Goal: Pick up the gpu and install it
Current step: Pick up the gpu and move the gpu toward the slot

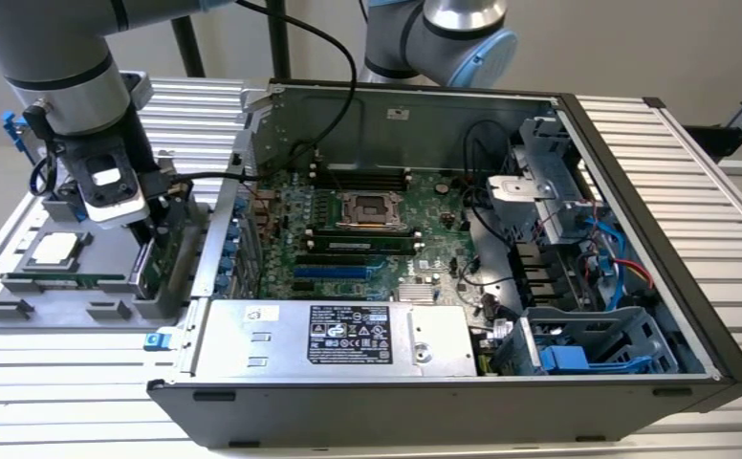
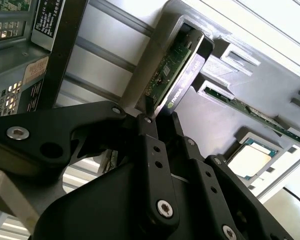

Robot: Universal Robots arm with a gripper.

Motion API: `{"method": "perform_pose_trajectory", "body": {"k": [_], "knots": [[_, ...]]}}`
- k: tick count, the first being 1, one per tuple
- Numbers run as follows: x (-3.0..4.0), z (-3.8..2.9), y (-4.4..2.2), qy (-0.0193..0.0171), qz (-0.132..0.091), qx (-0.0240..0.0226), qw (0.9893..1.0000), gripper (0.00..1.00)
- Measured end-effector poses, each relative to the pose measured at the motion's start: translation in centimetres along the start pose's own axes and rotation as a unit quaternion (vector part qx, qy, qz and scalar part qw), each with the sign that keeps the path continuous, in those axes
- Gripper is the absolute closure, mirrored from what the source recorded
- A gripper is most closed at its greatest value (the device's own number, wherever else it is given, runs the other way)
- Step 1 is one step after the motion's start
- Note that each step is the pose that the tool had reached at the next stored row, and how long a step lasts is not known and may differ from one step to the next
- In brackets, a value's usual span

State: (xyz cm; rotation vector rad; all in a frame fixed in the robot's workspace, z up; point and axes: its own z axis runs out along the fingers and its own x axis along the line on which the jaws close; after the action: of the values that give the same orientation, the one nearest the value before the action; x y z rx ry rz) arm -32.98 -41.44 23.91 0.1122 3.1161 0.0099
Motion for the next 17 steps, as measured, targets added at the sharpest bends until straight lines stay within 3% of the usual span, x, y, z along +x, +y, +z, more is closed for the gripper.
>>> {"method": "perform_pose_trajectory", "body": {"k": [9, 17], "knots": [[-0.01, -0.05, 0.0, -0.0003, 0.0, -0.0003, 1.0, 1.0], [-0.02, -0.95, 0.01, 0.0, 0.0, 0.0, 1.0, 1.0]]}}
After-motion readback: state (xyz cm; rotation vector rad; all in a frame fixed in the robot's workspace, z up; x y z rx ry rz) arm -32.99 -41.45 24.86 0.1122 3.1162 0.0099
